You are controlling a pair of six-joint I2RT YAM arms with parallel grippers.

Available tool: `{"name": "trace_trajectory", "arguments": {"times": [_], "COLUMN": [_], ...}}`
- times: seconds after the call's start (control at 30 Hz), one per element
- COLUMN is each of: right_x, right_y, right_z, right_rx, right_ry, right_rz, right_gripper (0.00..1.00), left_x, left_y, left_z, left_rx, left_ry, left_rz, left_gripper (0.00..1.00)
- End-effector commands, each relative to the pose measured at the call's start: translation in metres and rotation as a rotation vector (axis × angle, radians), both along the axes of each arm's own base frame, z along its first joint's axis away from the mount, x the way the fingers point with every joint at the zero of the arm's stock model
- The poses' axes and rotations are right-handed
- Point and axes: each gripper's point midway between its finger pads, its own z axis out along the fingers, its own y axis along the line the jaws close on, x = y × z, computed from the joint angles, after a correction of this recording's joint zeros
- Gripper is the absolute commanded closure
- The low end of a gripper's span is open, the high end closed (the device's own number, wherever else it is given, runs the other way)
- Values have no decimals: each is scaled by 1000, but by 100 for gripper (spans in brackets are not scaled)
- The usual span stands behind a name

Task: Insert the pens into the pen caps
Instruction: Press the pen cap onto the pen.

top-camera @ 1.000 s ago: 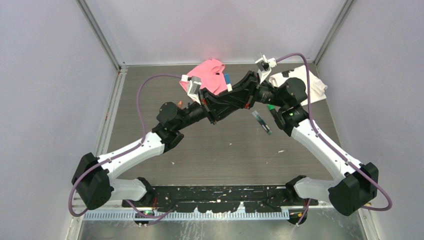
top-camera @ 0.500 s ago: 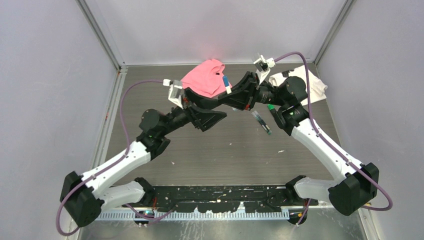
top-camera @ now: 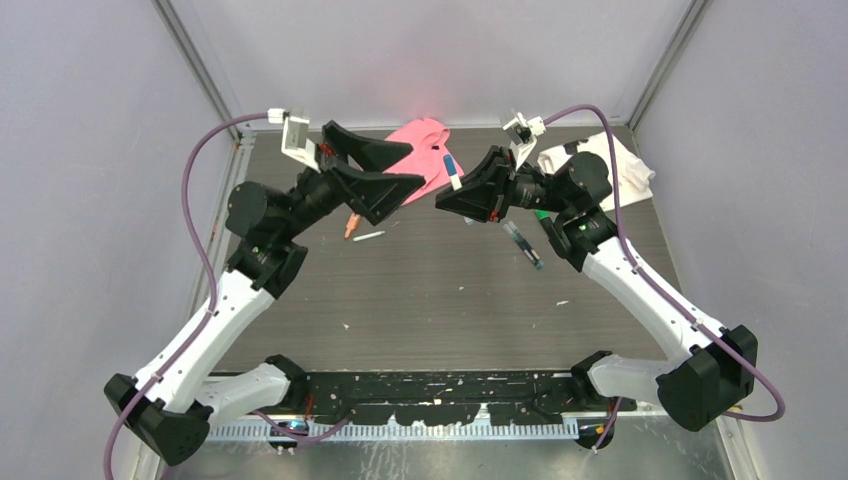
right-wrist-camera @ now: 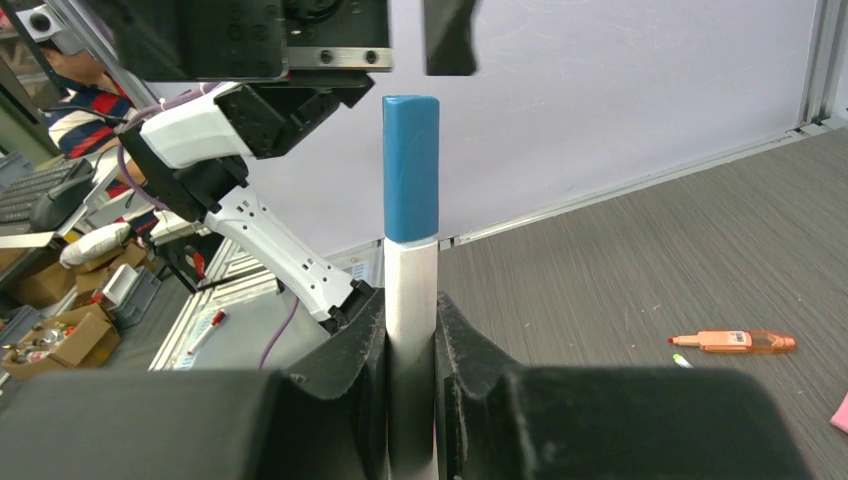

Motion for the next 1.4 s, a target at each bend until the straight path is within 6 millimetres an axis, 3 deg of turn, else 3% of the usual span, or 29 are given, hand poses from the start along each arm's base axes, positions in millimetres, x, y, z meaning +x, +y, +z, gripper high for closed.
{"name": "trace_trajectory", "arguments": {"times": [0.0, 0.33, 0.53, 1.2, 1.37], "right_x": [-7, -18, -11, 6, 7], "right_y": [-6, -8, -9, -5, -5], "right_z": [13, 14, 14, 13, 13], "right_rx": [22, -5, -12, -17, -19], "right_ry": [-39, -28, -5, 35, 36], "right_rz": [-12, 44, 25, -23, -22], "right_gripper": [99, 99, 99, 99, 99], "left_x": [23, 37, 35, 34, 33], "left_y": [-12, -27, -33, -52, -56], "left_z": [4, 8, 9, -4, -7], "left_rx": [-41, -41, -57, -16, -8], "left_ry": [106, 152, 153, 180, 185], "left_rz": [-50, -97, -149, -199, -212], "left_gripper": [2, 12, 30, 46, 60]}}
